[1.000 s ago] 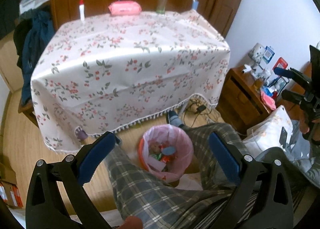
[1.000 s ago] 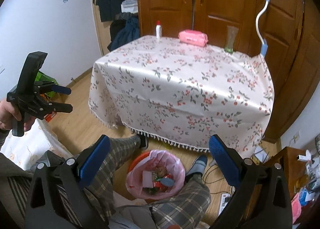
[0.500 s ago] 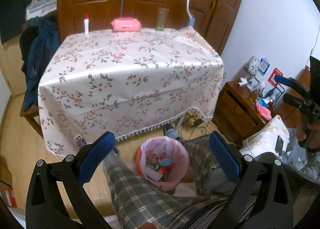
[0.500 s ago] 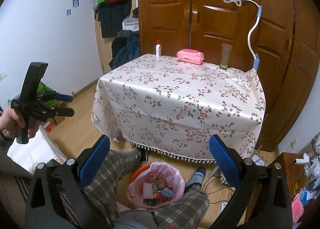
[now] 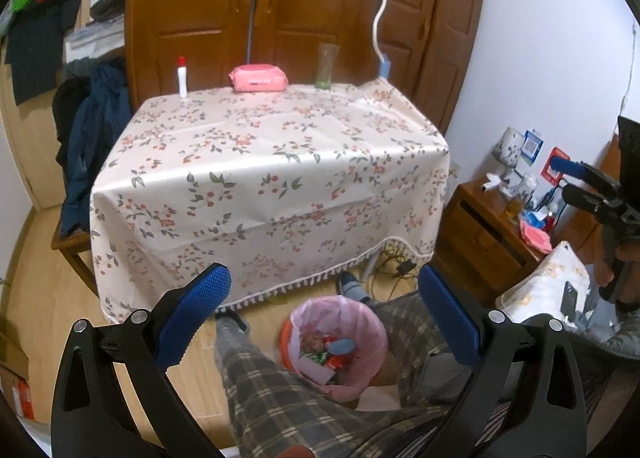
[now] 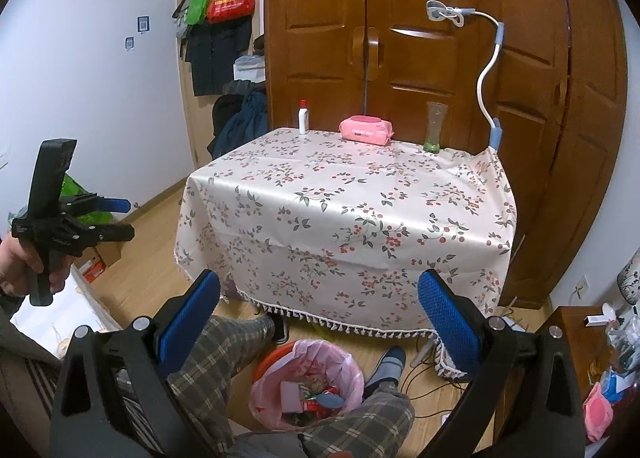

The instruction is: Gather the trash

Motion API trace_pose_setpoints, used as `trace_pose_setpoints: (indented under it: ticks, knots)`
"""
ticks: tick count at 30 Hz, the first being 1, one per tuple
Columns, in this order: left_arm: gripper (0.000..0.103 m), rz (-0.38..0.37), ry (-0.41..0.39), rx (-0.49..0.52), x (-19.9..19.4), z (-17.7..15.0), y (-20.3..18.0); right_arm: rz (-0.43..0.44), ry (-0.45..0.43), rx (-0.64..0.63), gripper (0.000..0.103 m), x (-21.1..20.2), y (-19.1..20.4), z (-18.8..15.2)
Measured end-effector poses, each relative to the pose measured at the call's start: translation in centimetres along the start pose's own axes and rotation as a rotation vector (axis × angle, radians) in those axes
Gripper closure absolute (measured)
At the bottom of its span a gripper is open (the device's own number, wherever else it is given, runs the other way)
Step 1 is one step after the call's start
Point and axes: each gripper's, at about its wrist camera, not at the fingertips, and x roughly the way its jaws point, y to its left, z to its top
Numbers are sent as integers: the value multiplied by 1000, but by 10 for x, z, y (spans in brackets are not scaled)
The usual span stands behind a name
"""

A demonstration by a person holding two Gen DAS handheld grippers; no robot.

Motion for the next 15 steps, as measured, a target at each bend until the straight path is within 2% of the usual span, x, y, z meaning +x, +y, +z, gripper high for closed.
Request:
trace_pose_setpoints:
  ticks: [10, 15]
  knots:
    - [6, 7, -38, -35, -4, -6, 0, -2, 5, -6, 5, 1, 2, -9]
    - [6, 8, -55, -20, -8, -7, -3, 8, 0, 9, 5, 1, 2, -14]
